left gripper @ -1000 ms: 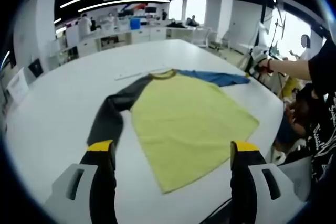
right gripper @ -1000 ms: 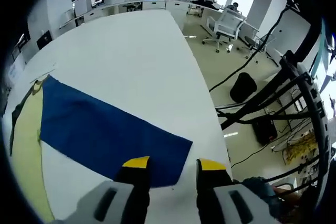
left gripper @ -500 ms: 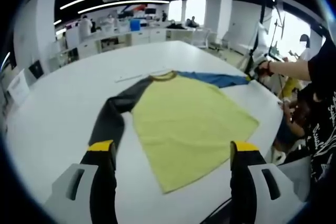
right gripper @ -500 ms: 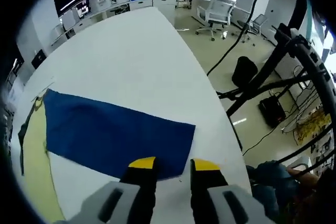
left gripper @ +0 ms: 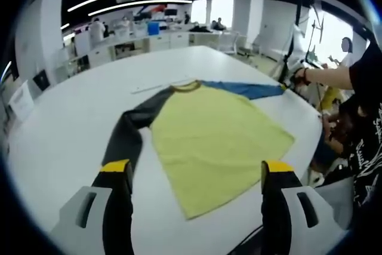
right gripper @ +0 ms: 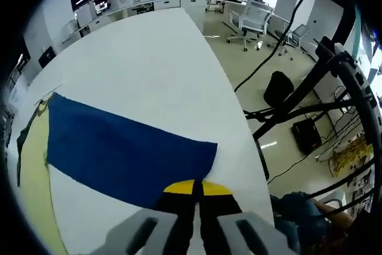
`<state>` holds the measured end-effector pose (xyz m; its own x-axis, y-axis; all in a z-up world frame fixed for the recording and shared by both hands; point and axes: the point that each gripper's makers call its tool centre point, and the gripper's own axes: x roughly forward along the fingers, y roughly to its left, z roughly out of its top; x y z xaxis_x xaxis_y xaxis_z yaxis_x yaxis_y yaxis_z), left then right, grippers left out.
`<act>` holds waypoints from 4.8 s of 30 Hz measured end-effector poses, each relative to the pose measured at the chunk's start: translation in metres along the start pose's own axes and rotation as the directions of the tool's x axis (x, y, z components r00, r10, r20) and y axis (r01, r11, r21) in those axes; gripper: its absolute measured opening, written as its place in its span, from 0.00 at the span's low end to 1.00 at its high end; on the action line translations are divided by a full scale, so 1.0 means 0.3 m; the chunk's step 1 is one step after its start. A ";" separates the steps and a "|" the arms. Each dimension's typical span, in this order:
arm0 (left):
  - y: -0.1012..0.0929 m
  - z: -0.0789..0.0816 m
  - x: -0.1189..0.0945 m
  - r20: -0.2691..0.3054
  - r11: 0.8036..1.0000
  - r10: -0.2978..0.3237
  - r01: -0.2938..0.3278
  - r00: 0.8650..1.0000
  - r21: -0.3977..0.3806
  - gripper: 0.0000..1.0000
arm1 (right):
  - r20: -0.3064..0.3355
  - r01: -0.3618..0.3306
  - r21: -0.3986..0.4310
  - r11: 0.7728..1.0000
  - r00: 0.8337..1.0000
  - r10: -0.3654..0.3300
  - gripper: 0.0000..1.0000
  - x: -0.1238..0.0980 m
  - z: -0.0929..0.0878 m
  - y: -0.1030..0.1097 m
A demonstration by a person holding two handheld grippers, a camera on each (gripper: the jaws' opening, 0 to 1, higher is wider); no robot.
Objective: Fold the garment on the visible template until the final outline fits inside the template.
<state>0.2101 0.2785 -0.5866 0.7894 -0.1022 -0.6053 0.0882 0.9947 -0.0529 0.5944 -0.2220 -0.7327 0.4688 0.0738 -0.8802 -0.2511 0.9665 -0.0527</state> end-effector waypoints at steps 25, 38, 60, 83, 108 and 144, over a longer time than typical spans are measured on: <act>0.017 -0.013 -0.015 -0.006 0.999 0.015 -0.015 1.000 -0.036 1.00 | 0.028 0.002 -0.072 0.997 1.000 0.000 0.00 -0.053 0.053 0.022; 0.003 -0.025 -0.025 -0.015 0.999 -0.018 0.018 1.000 -0.044 0.99 | 0.044 -0.042 -0.111 0.993 0.998 0.047 0.00 -0.119 0.124 0.135; -0.010 -0.032 -0.024 -0.010 0.998 -0.059 0.058 0.998 -0.034 0.99 | 0.094 -0.196 -0.251 0.948 0.970 0.226 0.00 -0.251 0.229 0.513; -0.030 -0.018 -0.052 0.012 0.995 -0.091 0.092 0.996 -0.030 0.99 | 0.084 -0.328 -0.322 0.888 0.925 0.372 0.00 -0.262 0.261 0.869; -0.055 -0.005 -0.054 0.022 0.992 -0.122 0.122 0.992 -0.024 0.98 | 0.058 -0.409 -0.407 0.817 0.881 0.470 0.00 -0.305 0.284 1.193; -0.042 -0.021 -0.061 0.014 0.993 -0.112 0.112 0.994 -0.036 0.97 | -0.007 -0.507 -0.479 0.716 0.818 0.575 0.00 -0.378 0.240 1.593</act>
<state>0.1906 0.2679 -0.5799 0.7831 -0.2131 -0.5842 0.1543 0.9767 -0.1494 0.4820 0.2493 -0.6241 0.2331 0.6140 -0.7541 -0.8232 0.5374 0.1831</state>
